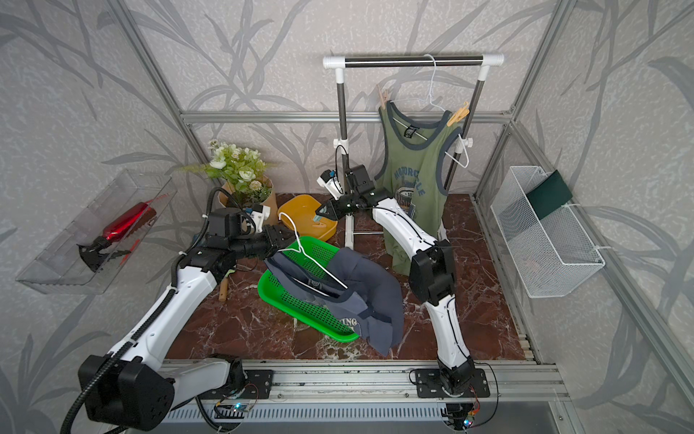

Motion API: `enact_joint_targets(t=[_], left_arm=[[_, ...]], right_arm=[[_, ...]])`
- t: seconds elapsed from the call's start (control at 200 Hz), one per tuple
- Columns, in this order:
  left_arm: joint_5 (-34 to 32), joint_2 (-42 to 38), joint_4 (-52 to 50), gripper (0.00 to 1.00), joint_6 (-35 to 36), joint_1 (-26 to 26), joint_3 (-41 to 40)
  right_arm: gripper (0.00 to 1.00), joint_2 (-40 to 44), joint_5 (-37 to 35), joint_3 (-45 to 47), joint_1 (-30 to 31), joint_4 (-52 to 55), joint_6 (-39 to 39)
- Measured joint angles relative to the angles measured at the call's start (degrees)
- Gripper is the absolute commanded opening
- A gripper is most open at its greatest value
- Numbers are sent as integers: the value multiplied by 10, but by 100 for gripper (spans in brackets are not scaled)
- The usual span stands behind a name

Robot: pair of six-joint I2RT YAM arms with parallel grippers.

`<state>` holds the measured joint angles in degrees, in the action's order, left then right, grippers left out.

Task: Remove the clothespins securing tank tops to the hanger
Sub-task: Place the clothespin in the storage box.

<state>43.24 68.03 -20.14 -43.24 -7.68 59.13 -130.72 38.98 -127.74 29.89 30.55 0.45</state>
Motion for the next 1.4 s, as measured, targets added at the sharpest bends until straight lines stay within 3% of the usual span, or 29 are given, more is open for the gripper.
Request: enact_joint_targets(t=[0.18, 0.36, 0.765, 0.84, 0.865, 0.915, 0.98, 1.18, 1.4], left_arm=[[6, -1, 0, 0, 4, 0, -13], [12, -4, 0, 0, 15, 0, -28], [23, -1, 5, 0, 27, 0, -32], [23, -1, 5, 0, 27, 0, -33], [23, -1, 6, 0, 27, 0, -33], [24, -1, 8, 0, 27, 0, -33], [24, -2, 9, 0, 27, 0, -34], [24, -6, 9, 0, 28, 0, -39], [24, -12, 8, 0, 34, 0, -39]], right_arm=[[15, -127, -47, -146, 0, 18, 19], [17, -203, -99, -240, 0, 17, 61], [19, -261, -151, -260, 7, -90, 138], [28, -269, -167, -260, 10, -106, 148], [38, -272, -174, -261, 11, -110, 150], [66, -276, -186, -260, 13, -115, 162], [79, -283, -198, -261, 16, -120, 167], [86, -280, -211, -245, 21, -117, 173], [87, -166, -202, -57, 23, -140, 165]])
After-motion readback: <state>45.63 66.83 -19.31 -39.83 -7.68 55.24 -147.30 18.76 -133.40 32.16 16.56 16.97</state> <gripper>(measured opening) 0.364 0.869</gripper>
